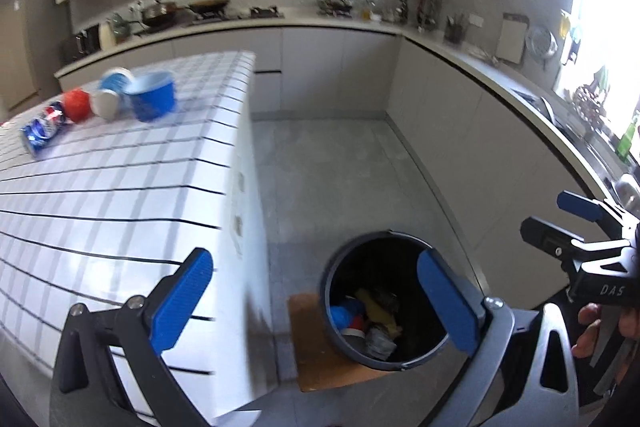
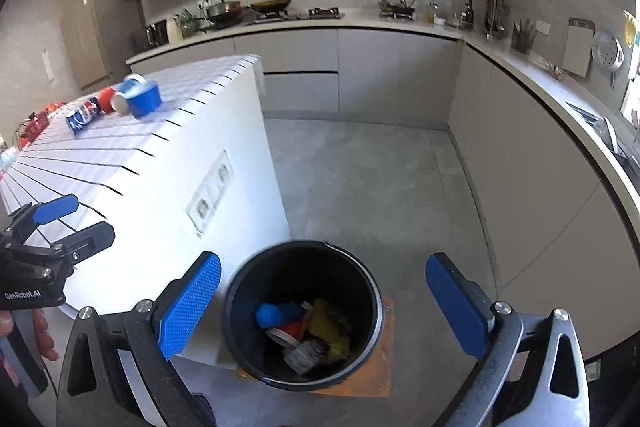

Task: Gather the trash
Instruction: 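Move both tools back from the bin toward the table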

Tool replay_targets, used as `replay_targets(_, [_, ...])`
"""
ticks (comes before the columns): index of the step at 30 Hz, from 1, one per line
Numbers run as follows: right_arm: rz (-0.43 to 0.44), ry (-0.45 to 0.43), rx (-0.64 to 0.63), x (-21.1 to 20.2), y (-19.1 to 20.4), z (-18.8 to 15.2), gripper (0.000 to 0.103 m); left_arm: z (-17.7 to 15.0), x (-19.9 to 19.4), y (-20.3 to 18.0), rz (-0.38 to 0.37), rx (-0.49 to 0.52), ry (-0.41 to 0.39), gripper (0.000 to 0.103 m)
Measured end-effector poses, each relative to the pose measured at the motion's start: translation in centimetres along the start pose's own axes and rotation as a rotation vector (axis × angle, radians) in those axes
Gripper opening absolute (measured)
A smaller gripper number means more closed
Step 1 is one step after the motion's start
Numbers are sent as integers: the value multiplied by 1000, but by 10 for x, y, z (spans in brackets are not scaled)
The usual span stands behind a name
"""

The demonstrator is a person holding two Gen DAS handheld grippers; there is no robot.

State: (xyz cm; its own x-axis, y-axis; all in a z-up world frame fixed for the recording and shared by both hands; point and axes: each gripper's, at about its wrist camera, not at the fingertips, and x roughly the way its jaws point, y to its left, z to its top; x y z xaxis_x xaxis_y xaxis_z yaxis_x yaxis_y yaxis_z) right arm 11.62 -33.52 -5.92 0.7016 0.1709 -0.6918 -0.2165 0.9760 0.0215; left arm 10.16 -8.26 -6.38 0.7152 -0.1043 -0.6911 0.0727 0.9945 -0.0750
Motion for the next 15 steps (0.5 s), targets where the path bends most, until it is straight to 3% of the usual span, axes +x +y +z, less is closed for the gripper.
replay_targets(15, [130,-23,-120,-8,101,31,103,-1,-52,83,138,-130,-82,103])
